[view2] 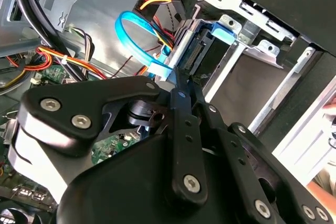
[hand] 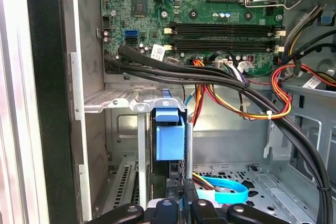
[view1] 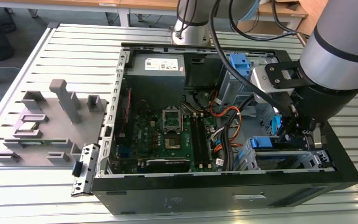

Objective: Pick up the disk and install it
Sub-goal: 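Insert the first disk wire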

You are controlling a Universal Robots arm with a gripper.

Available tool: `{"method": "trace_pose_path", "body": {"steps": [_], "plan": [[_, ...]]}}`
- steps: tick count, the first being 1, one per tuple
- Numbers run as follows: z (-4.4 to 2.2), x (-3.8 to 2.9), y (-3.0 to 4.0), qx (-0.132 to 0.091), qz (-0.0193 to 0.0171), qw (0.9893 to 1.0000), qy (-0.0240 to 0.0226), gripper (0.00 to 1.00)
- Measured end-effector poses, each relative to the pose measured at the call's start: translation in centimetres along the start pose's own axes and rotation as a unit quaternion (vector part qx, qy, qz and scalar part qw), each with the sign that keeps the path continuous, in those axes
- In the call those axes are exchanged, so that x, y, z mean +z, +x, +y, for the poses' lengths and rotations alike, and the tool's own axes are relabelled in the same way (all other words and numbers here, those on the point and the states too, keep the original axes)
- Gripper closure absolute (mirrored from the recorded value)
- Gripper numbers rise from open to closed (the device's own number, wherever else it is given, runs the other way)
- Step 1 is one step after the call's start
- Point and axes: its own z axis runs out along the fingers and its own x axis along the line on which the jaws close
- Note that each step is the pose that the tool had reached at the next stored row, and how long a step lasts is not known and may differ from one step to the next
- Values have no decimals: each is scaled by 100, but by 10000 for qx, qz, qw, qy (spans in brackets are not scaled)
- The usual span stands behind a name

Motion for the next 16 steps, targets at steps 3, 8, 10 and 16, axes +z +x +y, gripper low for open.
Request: {"method": "trace_pose_path", "body": {"steps": [3,8,10,16], "plan": [[7,34,3,0,5,10000,0,84],[9,44,3,0,1,10000,0,84],[10,50,3,1,-6,10000,0,84],[2,5,0,3,-13,10000,0,76]]}}
